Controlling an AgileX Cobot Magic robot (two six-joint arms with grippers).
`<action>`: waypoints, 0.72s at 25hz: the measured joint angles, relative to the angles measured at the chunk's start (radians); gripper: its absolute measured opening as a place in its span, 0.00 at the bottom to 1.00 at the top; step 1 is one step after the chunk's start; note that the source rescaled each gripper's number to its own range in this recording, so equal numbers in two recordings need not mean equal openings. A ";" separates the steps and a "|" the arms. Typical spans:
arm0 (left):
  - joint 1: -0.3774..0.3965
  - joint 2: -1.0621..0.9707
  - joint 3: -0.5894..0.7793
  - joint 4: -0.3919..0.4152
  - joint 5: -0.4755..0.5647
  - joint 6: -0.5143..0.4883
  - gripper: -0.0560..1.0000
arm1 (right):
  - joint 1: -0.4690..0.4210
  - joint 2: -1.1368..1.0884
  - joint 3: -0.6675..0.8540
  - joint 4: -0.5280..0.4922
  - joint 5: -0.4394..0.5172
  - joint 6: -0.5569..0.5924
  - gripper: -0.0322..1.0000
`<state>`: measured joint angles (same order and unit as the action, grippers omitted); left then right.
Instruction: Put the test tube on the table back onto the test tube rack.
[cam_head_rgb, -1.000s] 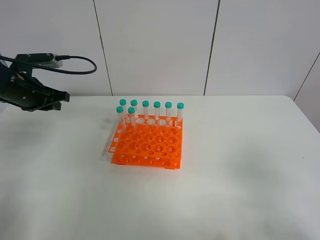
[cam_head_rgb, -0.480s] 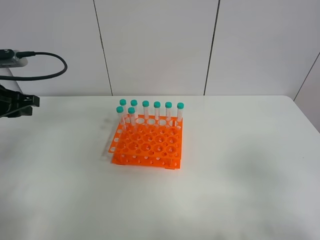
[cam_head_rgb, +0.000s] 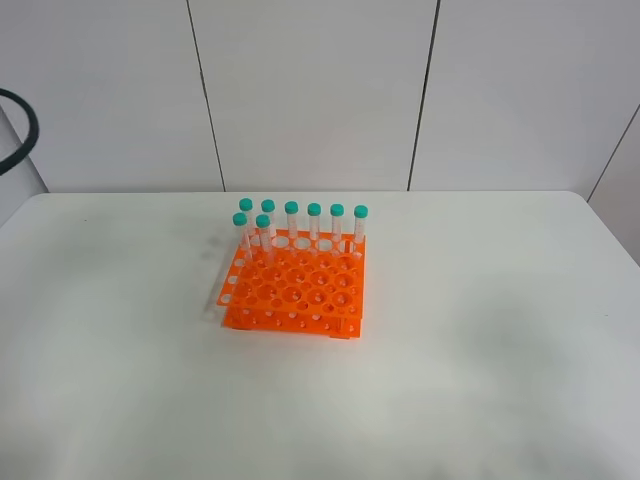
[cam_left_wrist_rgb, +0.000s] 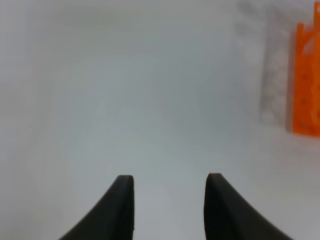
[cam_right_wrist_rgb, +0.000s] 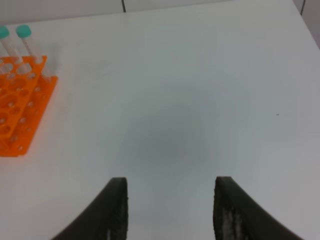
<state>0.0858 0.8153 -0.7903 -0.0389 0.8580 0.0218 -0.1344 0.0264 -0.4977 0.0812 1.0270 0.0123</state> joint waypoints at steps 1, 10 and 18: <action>0.000 -0.039 0.002 -0.002 0.039 0.000 0.37 | 0.000 0.000 0.000 0.000 0.000 0.000 0.76; 0.000 -0.339 0.010 -0.046 0.331 0.000 0.37 | 0.000 0.000 0.000 0.000 0.000 0.000 0.76; 0.000 -0.554 0.122 -0.049 0.360 0.000 0.37 | 0.000 0.000 0.000 0.000 0.000 0.000 0.76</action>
<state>0.0858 0.2610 -0.6688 -0.0874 1.2175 0.0218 -0.1344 0.0264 -0.4977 0.0812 1.0270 0.0123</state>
